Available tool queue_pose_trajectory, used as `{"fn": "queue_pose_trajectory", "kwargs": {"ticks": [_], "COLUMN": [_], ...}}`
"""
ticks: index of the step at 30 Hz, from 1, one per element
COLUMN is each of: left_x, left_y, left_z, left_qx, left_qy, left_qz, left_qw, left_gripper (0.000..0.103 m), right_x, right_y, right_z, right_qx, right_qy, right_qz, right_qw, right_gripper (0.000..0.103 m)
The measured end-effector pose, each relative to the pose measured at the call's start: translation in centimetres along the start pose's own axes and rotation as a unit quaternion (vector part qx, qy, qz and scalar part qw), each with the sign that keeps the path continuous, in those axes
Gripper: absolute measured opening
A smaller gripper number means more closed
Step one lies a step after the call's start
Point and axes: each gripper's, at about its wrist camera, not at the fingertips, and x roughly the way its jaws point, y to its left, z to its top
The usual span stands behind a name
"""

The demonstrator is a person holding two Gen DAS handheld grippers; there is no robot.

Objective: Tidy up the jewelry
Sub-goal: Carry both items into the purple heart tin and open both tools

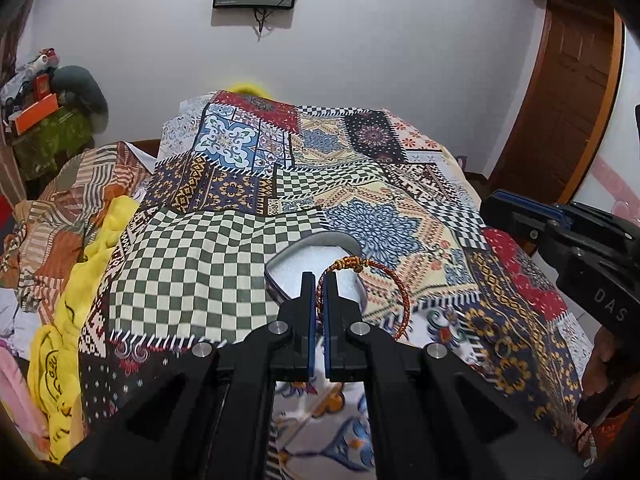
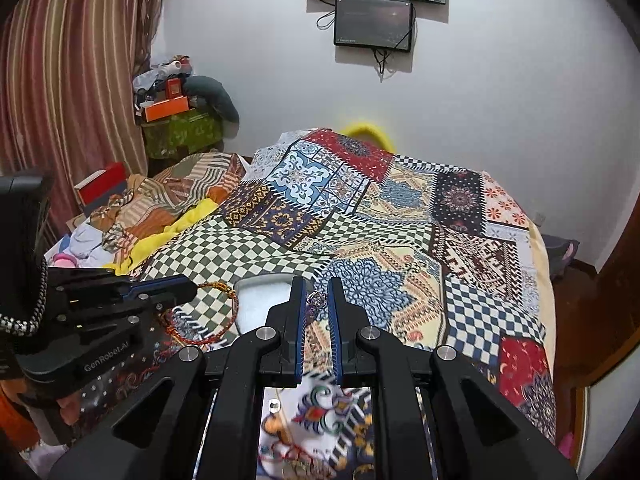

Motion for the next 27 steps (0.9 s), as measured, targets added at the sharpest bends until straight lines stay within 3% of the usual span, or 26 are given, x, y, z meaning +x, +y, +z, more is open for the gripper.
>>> {"fn": "queue_pose_trajectory", "kwargs": {"ticks": [14,27], "left_x": [6.1,9.9], "left_y": [2.2,2.8], "left_z": [1.9,1.7], "left_qx": [0.009,0.024], "left_qy": [0.036,0.068], "left_qz": [-0.002,-0.009], "left_qw": [0.9993,0.9973], "left_gripper": [0.001,0.001], "right_x": [5.7,10.3], "right_y": [-0.1,0.0], "right_z": [1.7,1.6], "right_qx": [-0.012,0.013], "right_qy": [0.053,0.128], "right_qz": [0.061,0.133], "right_qw": [0.997,0.983], "right_gripper": [0.009,0.009]}}
